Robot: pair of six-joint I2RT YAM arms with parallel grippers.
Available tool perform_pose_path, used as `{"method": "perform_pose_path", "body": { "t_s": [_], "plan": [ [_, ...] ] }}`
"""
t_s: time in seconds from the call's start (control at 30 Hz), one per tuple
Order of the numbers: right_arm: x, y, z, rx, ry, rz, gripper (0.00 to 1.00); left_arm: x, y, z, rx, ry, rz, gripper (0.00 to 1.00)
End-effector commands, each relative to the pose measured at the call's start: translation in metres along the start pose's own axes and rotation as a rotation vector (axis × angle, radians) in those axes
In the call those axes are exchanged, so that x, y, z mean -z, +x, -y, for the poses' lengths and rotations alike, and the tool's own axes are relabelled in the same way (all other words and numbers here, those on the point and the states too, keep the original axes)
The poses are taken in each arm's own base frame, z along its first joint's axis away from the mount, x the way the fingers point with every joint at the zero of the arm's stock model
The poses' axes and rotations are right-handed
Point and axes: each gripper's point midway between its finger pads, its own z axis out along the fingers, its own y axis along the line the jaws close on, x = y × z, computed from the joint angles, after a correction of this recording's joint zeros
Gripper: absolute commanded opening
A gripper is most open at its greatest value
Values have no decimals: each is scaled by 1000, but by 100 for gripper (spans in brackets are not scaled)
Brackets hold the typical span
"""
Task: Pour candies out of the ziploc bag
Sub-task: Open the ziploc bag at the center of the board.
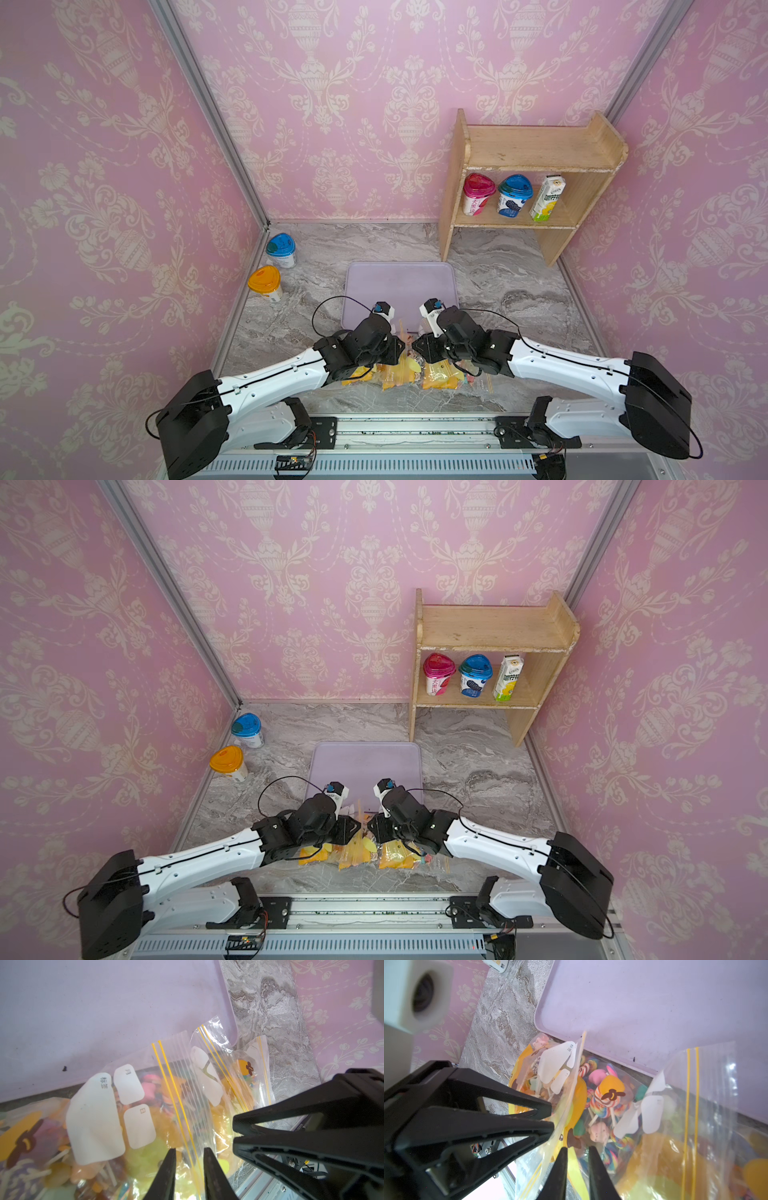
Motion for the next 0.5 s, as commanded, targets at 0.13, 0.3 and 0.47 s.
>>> {"method": "perform_pose_path", "body": {
  "t_s": [0.13, 0.3, 0.47],
  "plan": [
    [4, 1, 6, -18, 12, 16, 22, 2, -9, 14, -14, 40, 3, 26],
    [4, 1, 6, -17, 13, 17, 22, 2, -9, 17, -15, 44, 2, 26],
    [5, 1, 6, -17, 13, 19, 22, 1, -9, 17, -19, 41, -3, 26]
  ]
}}
